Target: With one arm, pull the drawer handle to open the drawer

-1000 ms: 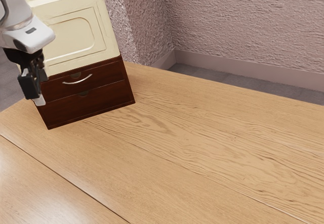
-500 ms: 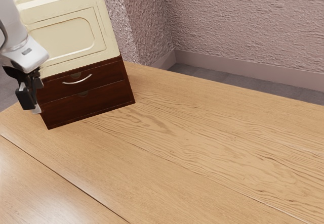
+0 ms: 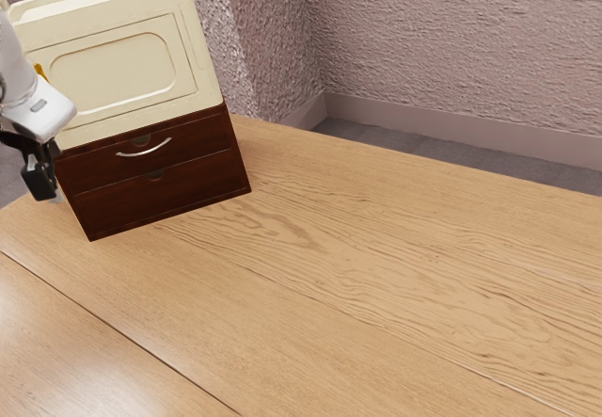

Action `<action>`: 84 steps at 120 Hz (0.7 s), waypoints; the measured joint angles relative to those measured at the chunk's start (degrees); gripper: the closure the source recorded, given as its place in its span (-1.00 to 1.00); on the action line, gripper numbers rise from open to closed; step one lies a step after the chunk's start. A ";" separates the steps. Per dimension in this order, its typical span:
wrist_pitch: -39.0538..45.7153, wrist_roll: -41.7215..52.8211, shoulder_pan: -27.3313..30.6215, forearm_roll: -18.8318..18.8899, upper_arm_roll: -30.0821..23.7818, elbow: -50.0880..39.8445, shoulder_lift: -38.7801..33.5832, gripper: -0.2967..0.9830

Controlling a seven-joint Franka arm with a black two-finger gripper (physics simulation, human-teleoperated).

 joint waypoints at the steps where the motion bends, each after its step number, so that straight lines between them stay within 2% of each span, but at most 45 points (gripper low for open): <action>1: 0.15 -0.01 0.00 0.01 0.04 0.03 0.10 -0.54; 84: 3.36 0.17 0.41 0.87 3.06 0.64 -1.08 -0.54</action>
